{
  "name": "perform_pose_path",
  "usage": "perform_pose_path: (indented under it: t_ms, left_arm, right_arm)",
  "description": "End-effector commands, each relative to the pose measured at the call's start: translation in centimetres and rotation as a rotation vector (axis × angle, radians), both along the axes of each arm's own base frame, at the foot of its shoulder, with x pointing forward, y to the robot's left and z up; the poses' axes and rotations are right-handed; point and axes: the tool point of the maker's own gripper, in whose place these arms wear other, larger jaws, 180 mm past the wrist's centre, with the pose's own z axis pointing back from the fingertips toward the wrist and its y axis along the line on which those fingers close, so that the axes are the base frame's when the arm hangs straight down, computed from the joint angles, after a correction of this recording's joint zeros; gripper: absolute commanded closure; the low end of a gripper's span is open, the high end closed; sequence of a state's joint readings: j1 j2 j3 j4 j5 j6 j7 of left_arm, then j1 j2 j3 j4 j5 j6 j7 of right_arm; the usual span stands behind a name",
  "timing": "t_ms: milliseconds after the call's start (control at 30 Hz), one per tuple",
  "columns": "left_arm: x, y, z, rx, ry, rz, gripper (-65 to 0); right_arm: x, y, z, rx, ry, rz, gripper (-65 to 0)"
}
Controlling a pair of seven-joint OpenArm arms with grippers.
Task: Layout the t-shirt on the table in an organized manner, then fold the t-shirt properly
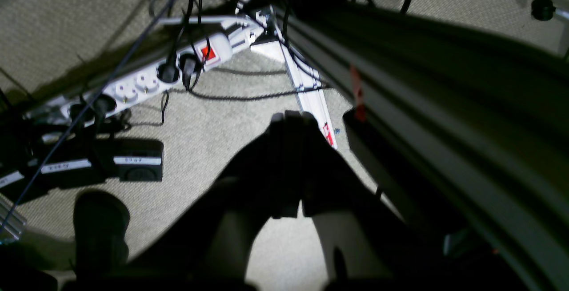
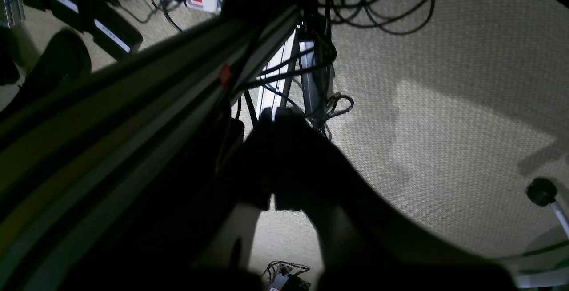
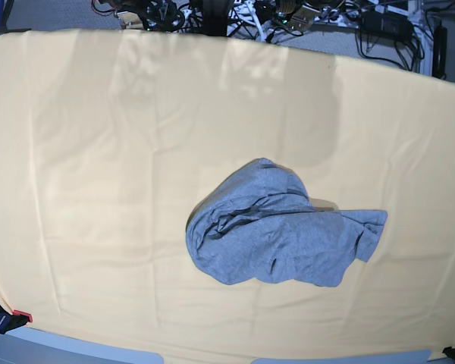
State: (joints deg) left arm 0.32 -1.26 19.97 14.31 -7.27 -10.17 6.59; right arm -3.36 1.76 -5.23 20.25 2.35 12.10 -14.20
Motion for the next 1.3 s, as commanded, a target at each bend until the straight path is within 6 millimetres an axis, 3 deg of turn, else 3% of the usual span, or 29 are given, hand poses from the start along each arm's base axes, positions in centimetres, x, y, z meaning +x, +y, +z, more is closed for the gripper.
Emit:
perform_pose_path:
  t_ms: [0, 1100, 1267]
  left_arm:
    - [0.3, -0.5, 0.1, -0.015, -0.007, -0.002, 0.0]
    - [-0.1, -0.4, 0.1, -0.013, 0.006, -0.004, 0.0]
    - [-0.8, -0.6, 0.5, 0.012, 0.107, -0.056, 0.0]
  right_arm:
    - [0.4, 0.2, 0.1, 0.01, -0.009, 0.003, 0.0]
    - [0.5, 0.0, 0.1, 0.007, -0.006, 0.004, 0.0]
    - [-1.0, -0.9, 0.4, 0.002, 0.085, 0.132, 0.0]
